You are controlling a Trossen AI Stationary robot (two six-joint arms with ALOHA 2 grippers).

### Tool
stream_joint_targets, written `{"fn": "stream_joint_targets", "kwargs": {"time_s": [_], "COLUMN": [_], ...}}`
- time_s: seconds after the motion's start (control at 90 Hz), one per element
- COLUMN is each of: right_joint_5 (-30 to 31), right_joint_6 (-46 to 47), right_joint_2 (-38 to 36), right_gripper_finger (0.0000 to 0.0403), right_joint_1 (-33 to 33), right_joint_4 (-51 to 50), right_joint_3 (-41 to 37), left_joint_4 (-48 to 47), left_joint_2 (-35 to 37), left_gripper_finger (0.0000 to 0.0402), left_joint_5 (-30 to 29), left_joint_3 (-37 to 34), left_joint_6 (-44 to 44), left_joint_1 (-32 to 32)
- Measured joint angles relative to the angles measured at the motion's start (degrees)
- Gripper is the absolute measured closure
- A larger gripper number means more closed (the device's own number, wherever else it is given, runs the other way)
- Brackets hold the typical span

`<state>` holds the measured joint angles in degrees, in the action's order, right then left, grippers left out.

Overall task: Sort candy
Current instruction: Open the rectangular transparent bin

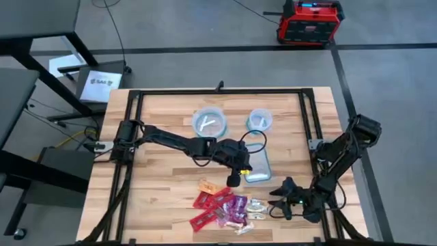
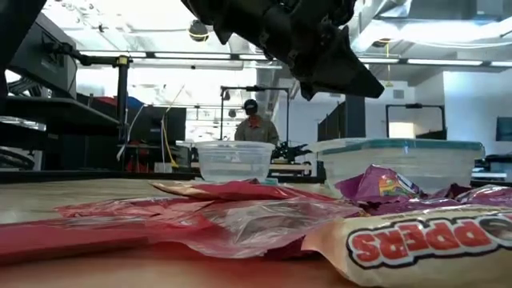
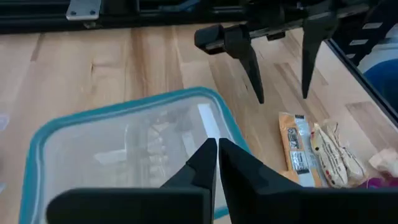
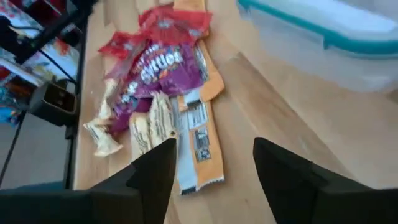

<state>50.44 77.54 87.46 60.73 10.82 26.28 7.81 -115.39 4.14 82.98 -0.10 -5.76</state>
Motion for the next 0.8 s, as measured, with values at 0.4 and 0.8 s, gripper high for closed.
{"fn": "stream_joint_targets", "kwargs": {"time_s": [0.4,0.8], "right_joint_5": [1.03,4.57], "right_joint_6": [-1.39,-9.84], "right_joint_2": [0.0,10.51], "right_gripper_finger": [0.0174,0.0177], "right_joint_1": [-1.83,-4.3], "right_joint_4": [-0.84,5.6], "right_joint_3": [0.0,0.72], "left_joint_4": [2.82,10.45], "left_joint_2": [0.01,-6.12], "left_gripper_finger": [0.0398,0.0398], "left_joint_5": [-0.02,0.5], "left_joint_3": [0.0,0.02], "left_joint_6": [0.0,2.28], "left_joint_1": [0.15,0.59]}}
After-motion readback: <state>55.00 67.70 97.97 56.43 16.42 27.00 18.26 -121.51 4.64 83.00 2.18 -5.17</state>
